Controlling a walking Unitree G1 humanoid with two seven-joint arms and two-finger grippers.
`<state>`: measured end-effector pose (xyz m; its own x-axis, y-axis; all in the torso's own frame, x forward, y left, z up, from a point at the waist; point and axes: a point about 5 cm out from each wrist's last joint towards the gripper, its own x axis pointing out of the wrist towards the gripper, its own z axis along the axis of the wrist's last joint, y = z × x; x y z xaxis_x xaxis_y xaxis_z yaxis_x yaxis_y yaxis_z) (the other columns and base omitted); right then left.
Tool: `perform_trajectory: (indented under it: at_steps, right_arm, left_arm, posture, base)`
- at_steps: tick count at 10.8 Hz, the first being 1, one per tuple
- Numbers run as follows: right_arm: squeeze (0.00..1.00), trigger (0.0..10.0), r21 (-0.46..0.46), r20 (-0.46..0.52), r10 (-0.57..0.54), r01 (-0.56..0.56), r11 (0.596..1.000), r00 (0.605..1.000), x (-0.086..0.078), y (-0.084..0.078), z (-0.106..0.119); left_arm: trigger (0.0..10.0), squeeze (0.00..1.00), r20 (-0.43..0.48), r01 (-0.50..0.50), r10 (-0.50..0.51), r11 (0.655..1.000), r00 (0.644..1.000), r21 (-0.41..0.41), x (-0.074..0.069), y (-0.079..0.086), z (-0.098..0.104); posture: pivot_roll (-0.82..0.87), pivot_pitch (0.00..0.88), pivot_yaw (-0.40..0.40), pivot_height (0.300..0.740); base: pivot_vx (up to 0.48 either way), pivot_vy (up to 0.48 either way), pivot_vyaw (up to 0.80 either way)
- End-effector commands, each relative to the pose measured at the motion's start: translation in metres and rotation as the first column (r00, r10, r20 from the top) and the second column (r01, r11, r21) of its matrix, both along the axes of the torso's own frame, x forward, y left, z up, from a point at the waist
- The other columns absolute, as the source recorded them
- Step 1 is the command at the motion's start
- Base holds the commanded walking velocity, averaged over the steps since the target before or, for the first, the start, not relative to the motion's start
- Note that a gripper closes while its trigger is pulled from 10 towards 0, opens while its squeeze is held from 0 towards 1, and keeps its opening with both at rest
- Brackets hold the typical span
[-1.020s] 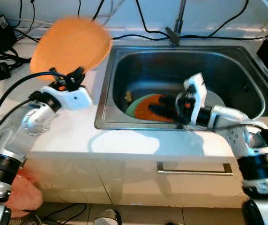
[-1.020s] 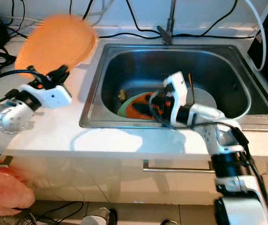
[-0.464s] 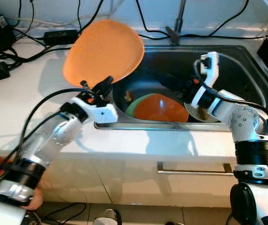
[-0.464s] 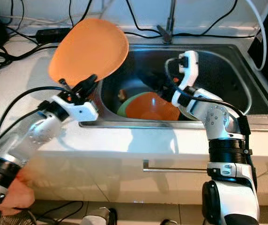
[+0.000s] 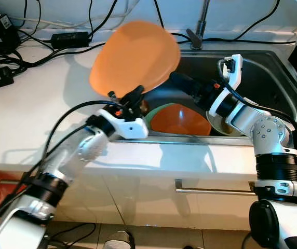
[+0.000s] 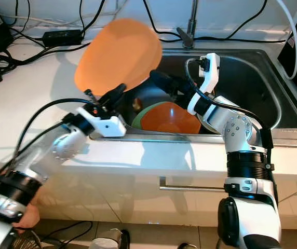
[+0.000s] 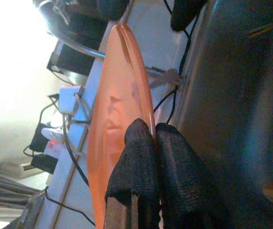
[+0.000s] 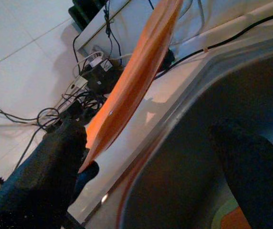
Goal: Kitchen organization
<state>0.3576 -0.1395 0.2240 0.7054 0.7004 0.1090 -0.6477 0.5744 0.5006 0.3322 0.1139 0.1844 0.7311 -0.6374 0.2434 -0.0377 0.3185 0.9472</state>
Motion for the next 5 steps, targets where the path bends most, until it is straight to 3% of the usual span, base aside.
perform_trajectory:
  at_steps: [1,2,5]
  right_arm:
    - [0.88,10.0,0.022,0.031,-0.001,0.001,1.0,1.0,0.0013,0.0021,0.0107]
    - [0.0,10.0,0.029,0.031,0.002,-0.003,1.0,1.0,0.0015,0.0032,0.0111]
    - [0.0,10.0,0.03,0.031,0.001,-0.002,1.0,1.0,0.003,0.0076,0.0102]
  left_arm:
    - [0.0,0.0,0.059,0.02,-0.019,1.0,0.998,-0.009,0.0016,-0.0052,0.0117]
    - [0.0,0.0,0.058,0.025,-0.024,1.0,0.998,-0.01,0.0016,-0.0067,0.0109]
    - [0.0,0.0,0.077,0.06,-0.058,0.998,0.995,-0.021,-0.0023,-0.0142,0.0106]
  posture:
    - [0.25,0.079,0.059,0.74]
    - [0.24,0.078,0.057,0.74]
    - [0.24,0.076,0.057,0.74]
  base:
    - [0.0,0.0,0.0]
    - [0.0,0.0,0.0]
    - [0.0,0.0,0.0]
